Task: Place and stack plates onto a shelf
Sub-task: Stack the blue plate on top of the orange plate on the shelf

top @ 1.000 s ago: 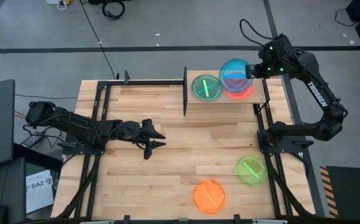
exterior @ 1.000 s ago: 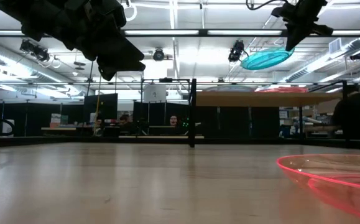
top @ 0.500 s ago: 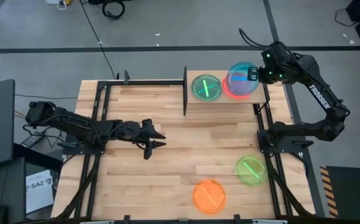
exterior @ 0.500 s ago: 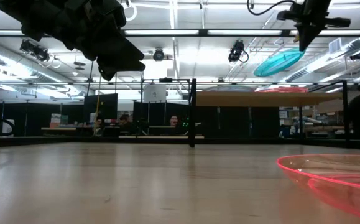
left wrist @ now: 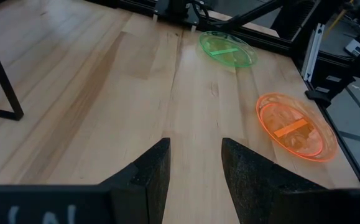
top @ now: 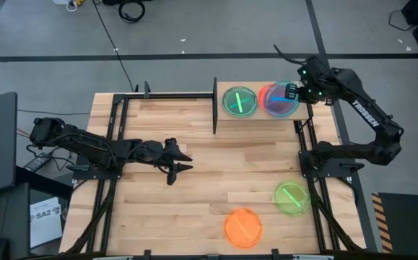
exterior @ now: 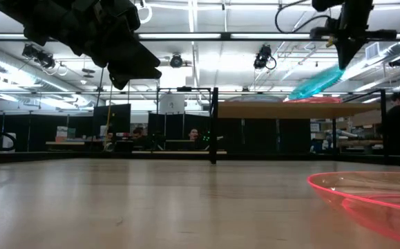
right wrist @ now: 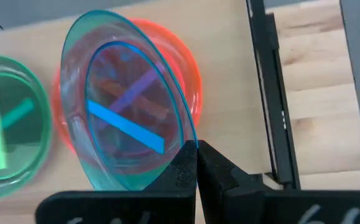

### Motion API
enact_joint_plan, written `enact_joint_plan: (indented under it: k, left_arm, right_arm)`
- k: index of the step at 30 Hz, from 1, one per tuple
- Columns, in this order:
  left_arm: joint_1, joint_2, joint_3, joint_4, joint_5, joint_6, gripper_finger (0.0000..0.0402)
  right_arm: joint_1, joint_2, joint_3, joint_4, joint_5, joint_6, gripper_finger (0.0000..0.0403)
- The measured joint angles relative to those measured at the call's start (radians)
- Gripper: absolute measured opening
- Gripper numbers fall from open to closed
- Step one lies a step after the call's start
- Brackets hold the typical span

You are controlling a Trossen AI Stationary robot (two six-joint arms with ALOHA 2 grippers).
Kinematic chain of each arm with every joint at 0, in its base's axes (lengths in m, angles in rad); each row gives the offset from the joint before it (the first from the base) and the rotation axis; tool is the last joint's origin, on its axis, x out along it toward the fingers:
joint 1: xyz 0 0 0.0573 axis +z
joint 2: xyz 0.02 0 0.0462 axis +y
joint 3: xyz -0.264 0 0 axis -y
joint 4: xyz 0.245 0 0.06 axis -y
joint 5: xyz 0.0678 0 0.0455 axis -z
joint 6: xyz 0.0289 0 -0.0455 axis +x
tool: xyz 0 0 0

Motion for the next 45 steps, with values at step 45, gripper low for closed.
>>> enact_joint_plan:
  k: [45]
  left_arm:
    - [0.0,0.0,0.0,0.0,0.0,0.0,0.0151]
  right_arm:
    - [-0.024,-0.022,-0.089,0.153,-0.003,0.054,0.0026]
